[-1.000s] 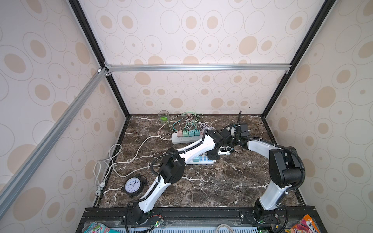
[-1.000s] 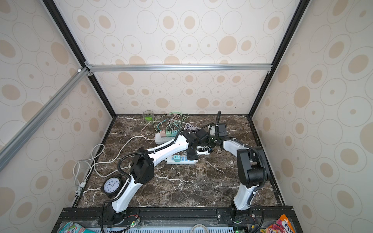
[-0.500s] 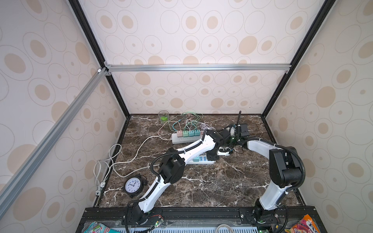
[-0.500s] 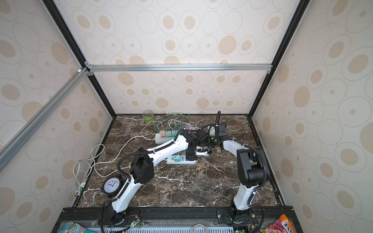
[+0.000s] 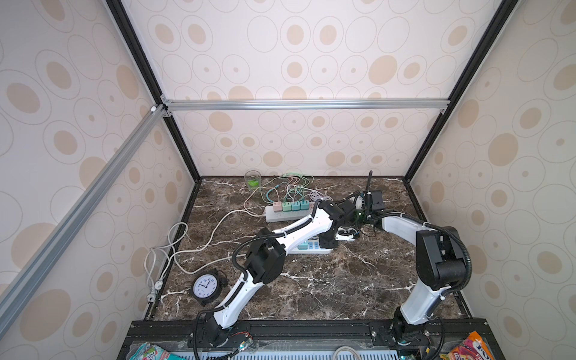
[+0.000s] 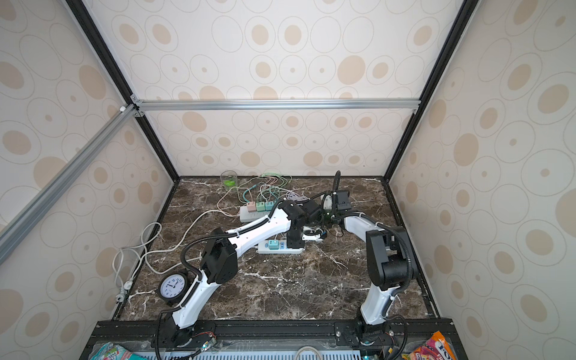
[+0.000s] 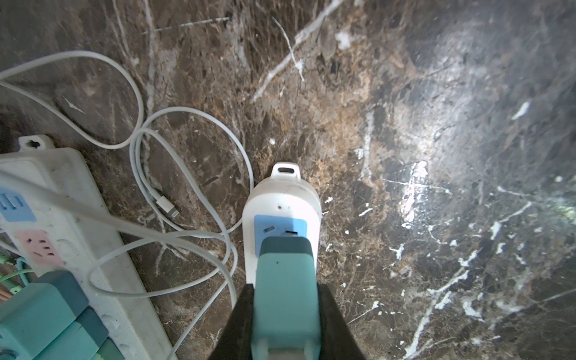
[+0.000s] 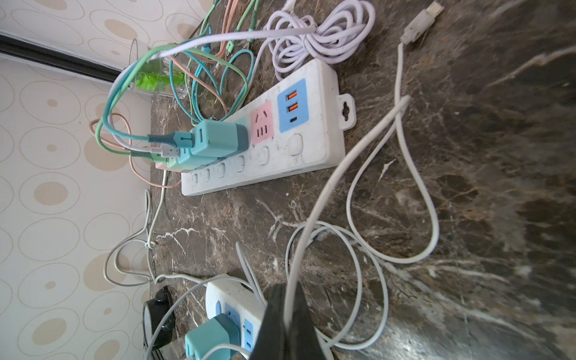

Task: Insert plugs into power strip
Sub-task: Place the power cord at the center of the table.

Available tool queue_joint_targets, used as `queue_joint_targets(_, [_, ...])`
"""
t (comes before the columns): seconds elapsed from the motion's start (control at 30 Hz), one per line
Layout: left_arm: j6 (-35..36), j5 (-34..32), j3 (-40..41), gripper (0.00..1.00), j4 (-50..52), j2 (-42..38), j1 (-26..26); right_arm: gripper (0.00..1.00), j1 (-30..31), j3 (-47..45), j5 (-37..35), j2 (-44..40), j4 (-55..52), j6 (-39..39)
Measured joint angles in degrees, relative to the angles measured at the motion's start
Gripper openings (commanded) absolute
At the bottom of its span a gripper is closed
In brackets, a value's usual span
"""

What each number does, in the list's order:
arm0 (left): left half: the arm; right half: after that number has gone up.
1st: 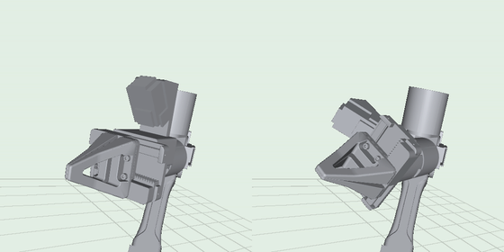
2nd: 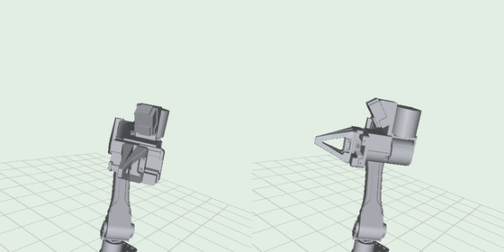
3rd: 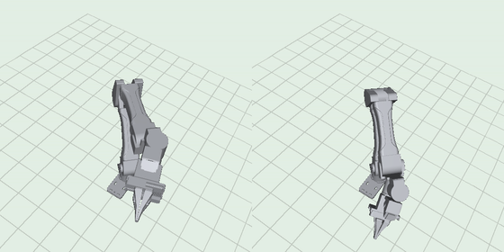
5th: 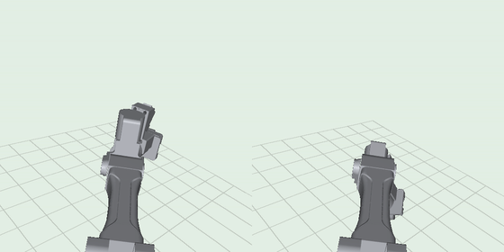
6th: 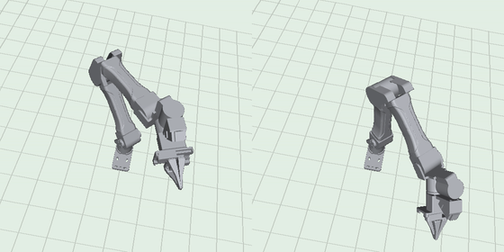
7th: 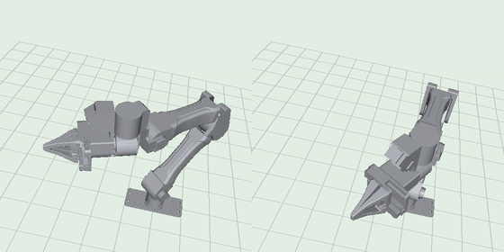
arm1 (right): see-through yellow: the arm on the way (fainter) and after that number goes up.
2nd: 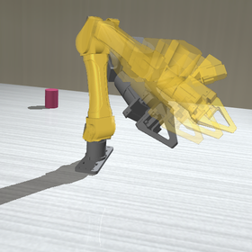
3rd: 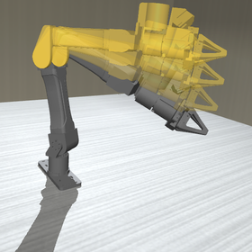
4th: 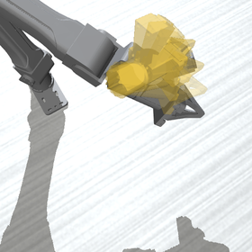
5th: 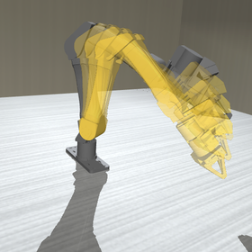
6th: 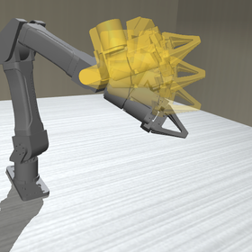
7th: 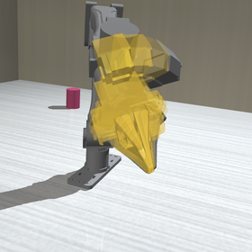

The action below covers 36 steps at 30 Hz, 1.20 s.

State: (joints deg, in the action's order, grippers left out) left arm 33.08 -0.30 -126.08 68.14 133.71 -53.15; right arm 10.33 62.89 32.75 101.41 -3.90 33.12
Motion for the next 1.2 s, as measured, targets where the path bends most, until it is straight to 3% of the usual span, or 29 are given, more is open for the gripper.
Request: queue_joint_targets(1.2, [6.08, -1.75, 1.95, 0.00, -4.46, 0.35, 1.09, 0.00, 0.02, 0.74, -0.46, 0.81, -3.80, -1.44])
